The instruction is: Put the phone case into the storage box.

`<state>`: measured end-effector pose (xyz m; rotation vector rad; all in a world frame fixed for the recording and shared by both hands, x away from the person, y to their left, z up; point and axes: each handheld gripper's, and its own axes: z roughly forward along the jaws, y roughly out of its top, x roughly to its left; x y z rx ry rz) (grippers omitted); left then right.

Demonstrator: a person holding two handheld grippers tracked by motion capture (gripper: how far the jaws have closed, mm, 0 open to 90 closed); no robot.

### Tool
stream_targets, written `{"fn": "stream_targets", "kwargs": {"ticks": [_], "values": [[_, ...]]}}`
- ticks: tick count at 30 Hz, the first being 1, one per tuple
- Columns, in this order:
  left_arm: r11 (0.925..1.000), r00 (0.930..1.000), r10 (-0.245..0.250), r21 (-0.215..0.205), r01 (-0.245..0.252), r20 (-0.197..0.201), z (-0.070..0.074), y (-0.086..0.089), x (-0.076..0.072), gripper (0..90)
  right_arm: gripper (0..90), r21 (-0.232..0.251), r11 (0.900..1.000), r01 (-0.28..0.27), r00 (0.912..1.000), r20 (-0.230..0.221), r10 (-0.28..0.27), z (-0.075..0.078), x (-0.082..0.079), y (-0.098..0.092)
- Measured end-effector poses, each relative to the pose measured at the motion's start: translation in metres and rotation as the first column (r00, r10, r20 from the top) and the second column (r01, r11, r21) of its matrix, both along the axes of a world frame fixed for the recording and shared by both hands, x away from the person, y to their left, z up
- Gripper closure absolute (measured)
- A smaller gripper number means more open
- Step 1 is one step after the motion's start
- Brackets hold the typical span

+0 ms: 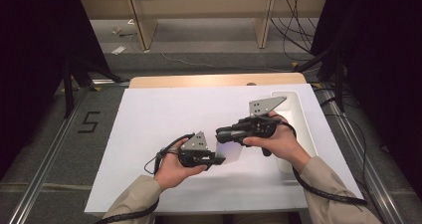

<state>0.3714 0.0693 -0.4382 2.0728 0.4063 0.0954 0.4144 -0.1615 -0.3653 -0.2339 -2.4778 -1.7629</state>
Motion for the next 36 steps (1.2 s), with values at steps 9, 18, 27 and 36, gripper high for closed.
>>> {"fn": "stream_targets", "kwargs": {"ticks": [9,18,27,36], "values": [[1.0,1.0,0.003,-0.001,-0.003,0.002,0.002,0.001,-0.001,80.7,67.1,0.022,1.0,0.004,0.9999,0.017,-0.004,0.0,0.001,-0.001],[0.9928,0.9928,0.119,-0.011,-0.119,-0.01,0.004,0.005,0.002,80.8,33.9,0.097,0.99,0.104,0.9943,0.013,-0.106,0.002,0.003,-0.004],[0.9633,0.9633,0.268,-0.007,-0.268,-0.005,0.006,0.008,0.004,80.7,16.6,0.115,0.957,0.266,0.9614,0.041,-0.272,-0.003,0.008,-0.008],[0.9268,0.927,0.375,-0.015,-0.375,-0.009,0.009,0.011,0.005,80.7,10.7,0.13,0.915,0.383,0.9192,0.045,-0.391,-0.007,0.009,-0.01]]}}
